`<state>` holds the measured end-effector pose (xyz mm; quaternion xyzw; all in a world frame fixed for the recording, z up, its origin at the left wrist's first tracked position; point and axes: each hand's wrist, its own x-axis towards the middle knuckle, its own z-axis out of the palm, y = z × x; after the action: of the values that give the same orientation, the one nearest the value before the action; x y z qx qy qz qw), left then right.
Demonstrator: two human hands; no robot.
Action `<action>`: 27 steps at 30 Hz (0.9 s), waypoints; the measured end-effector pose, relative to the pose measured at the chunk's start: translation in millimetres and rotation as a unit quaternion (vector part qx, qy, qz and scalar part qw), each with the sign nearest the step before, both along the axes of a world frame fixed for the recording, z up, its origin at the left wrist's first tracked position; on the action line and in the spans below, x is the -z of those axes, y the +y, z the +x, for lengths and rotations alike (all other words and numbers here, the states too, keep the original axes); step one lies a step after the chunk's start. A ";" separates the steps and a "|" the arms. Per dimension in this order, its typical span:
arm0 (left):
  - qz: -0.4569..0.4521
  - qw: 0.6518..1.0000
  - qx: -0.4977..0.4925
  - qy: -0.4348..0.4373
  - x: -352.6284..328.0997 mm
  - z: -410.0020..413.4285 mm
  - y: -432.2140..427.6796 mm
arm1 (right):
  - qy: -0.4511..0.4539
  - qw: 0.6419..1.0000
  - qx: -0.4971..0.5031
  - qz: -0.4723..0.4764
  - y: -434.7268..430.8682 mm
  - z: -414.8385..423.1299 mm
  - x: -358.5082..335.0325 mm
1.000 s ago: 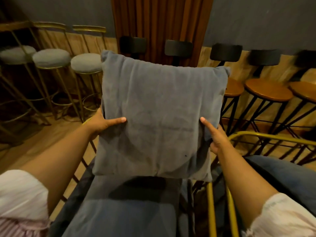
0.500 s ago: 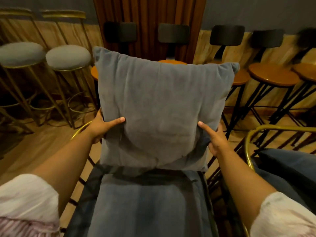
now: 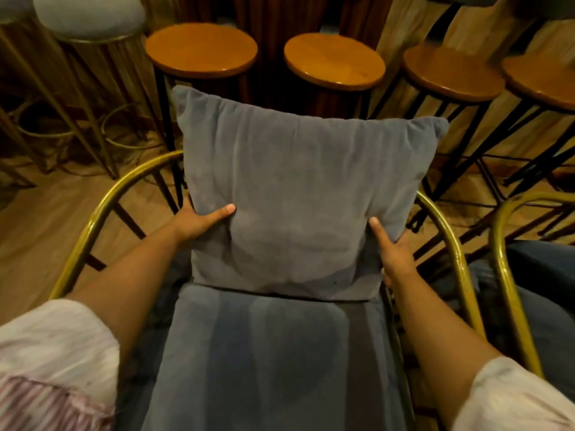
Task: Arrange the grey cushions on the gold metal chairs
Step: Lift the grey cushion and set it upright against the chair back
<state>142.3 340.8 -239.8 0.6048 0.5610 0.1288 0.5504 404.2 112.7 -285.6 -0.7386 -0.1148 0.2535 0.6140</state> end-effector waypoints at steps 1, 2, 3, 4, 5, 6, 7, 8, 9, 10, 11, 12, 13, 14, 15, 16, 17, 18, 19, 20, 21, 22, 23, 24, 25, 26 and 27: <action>0.006 1.000 0.003 0.009 -3.5 0.6 2.6 | -0.010 1.000 0.003 -0.014 1.9 1.6 -2.5; 0.009 1.000 0.006 0.020 -4.6 1.4 4.9 | -0.018 1.000 0.002 -0.026 2.6 0.8 -3.2; 0.013 0.999 0.010 0.032 -5.6 2.4 6.0 | -0.028 0.999 -0.004 -0.033 2.7 -0.2 -2.2; 0.010 0.999 0.014 0.044 -4.9 3.1 6.5 | -0.036 0.998 -0.011 -0.043 2.5 -2.3 -0.2; 0.003 0.998 0.014 0.054 -3.4 3.5 5.2 | -0.041 0.998 -0.016 -0.054 2.2 -4.1 3.5; -0.004 0.998 0.008 0.058 -0.2 3.9 4.5 | -0.038 0.997 -0.021 -0.063 1.8 -4.3 6.7; -0.005 0.998 0.001 0.055 2.7 4.6 3.4 | -0.034 0.997 -0.027 -0.069 1.7 -4.0 7.9; -0.009 0.999 -0.009 0.048 4.1 4.6 0.6 | -0.033 0.996 -0.033 -0.078 1.3 -4.2 6.2; -0.009 0.999 -0.019 0.038 4.0 4.8 -3.4 | -0.035 0.995 -0.038 -0.088 0.6 -4.6 3.4; -0.005 0.999 -0.024 0.034 3.1 3.9 -8.9 | -0.036 0.993 -0.046 -0.101 -1.8 -6.4 -1.8; 0.004 0.999 -0.024 0.031 -0.7 3.6 -16.7 | -0.038 0.991 -0.054 -0.116 -6.2 -8.6 -6.8; 0.007 0.999 -0.019 0.031 -3.7 2.9 -23.8 | -0.041 0.988 -0.067 -0.130 -11.1 -12.2 -12.3; 0.011 0.999 -0.006 0.030 -9.7 0.8 -32.5 | -0.056 0.984 -0.087 -0.146 -18.4 -17.4 -20.5; 0.012 0.999 0.016 0.030 -18.4 -1.4 -41.8 | -0.078 0.975 -0.114 -0.176 -26.1 -23.6 -29.5; 0.012 0.998 0.047 0.033 -28.5 -4.4 -52.6 | -0.111 0.958 -0.142 -0.222 -34.9 -29.9 -39.9; 0.016 0.995 0.085 0.042 -38.8 -6.9 -64.2 | -0.143 0.938 -0.164 -0.271 -44.9 -36.1 -51.1; 0.026 0.990 0.127 0.059 -48.5 -7.6 -75.3 | -0.171 0.919 -0.179 -0.308 -53.8 -42.3 -61.5; 0.041 0.982 0.168 0.079 -60.5 -8.6 -88.9 | -0.195 0.904 -0.187 -0.332 -64.5 -48.5 -72.0; 0.062 0.971 0.207 0.097 -73.0 -7.7 -102.7 | -0.215 0.894 -0.189 -0.345 -75.3 -54.4 -82.4; 0.081 0.960 0.244 0.114 -85.3 -6.6 -117.0 | -0.236 0.885 -0.185 -0.356 -87.2 -60.6 -93.0; 0.100 0.947 0.277 0.130 -98.5 -4.2 -132.4 | -0.262 0.876 -0.180 -0.363 -99.2 -66.0 -103.4; 0.116 0.935 0.304 0.145 -108.9 -1.2 -144.8 | -0.282 0.868 -0.179 -0.368 -108.5 -69.7 -112.8; 0.130 0.923 0.330 0.152 -121.2 1.8 -160.4 | -0.294 0.864 -0.177 -0.367 -121.2 -73.9 -125.3; 0.143 0.913 0.350 0.154 -132.7 5.8 -176.5 | -0.302 0.864 -0.173 -0.363 -134.4 -76.8 -135.9; 0.154 0.903 0.371 0.151 -141.8 10.7 -192.4 | -0.311 0.865 -0.166 -0.357 -149.5 -78.8 -146.2; 0.164 0.894 0.390 0.147 -150.8 15.9 -209.2 | -0.317 0.865 -0.160 -0.355 -165.7 -80.2 -155.3; 0.172 0.884 0.409 0.146 -157.4 20.3 -223.8 | -0.326 0.863 -0.154 -0.355 -179.8 -80.5 -162.3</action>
<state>162.7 117.0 -82.5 0.8777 0.3069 -0.1024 0.3534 323.7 -67.0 -123.3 -0.9201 -0.3226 0.1133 0.1909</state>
